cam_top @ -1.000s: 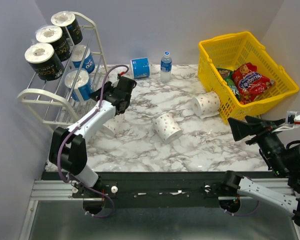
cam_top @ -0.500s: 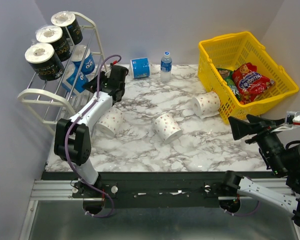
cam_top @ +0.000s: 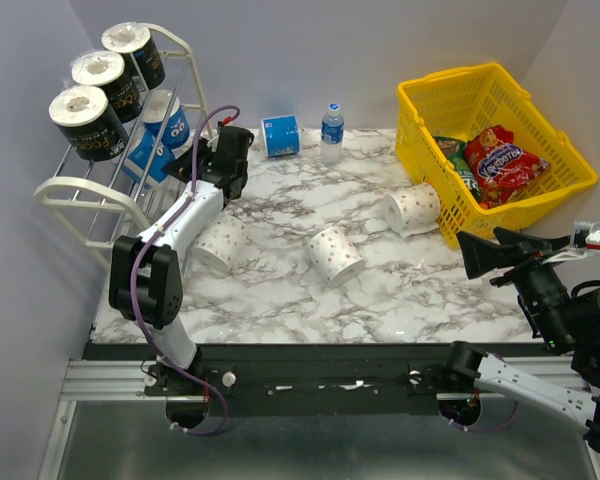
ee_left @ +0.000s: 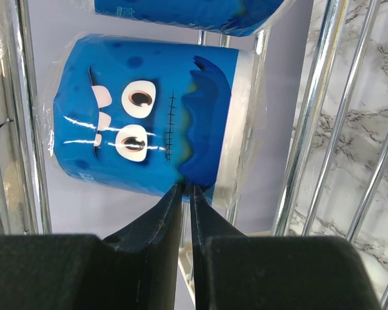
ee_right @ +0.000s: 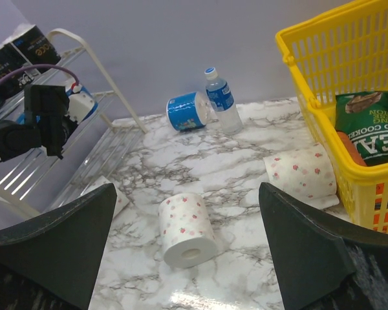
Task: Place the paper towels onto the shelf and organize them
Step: Place the paper towel on the shelf.
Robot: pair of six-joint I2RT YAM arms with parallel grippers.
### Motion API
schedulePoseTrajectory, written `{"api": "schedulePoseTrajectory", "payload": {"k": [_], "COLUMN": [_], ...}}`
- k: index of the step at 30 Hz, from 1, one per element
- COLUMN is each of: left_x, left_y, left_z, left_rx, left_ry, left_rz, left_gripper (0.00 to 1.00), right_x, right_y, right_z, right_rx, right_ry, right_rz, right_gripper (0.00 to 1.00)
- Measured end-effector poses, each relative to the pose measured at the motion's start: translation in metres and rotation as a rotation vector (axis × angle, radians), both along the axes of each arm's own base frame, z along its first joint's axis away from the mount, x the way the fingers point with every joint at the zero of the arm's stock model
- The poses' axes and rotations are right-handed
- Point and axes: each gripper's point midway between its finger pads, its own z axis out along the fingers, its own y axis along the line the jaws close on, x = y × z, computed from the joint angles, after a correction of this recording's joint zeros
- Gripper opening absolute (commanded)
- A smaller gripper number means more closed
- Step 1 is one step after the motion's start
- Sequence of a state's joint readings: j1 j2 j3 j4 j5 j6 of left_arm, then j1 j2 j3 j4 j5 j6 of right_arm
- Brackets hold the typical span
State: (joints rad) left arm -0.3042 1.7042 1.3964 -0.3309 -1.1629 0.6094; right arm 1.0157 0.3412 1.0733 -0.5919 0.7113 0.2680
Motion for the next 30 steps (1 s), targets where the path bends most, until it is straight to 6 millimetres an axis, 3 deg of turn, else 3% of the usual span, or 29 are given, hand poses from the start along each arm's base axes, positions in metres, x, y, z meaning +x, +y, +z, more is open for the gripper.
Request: {"api": "schedulePoseTrajectory", "payload": {"k": [17, 30], "left_x": [-0.011, -0.008], "left_y": [-0.004, -0.002], "left_z": [-0.025, -0.048], "left_rx": [-0.018, -0.004], "left_ry": [0.038, 0.103], "left_rz": [0.005, 0.022], "left_gripper": [0.20, 0.20], "right_x": [-0.001, -0.006], "right_y": [-0.003, -0.012], "right_z": [0.006, 0.010], "right_rx": [0.012, 0.037], "right_ry": [-0.021, -0.046], "right_rz": [-0.002, -0.008], "right_gripper": [1.00, 1.00]}}
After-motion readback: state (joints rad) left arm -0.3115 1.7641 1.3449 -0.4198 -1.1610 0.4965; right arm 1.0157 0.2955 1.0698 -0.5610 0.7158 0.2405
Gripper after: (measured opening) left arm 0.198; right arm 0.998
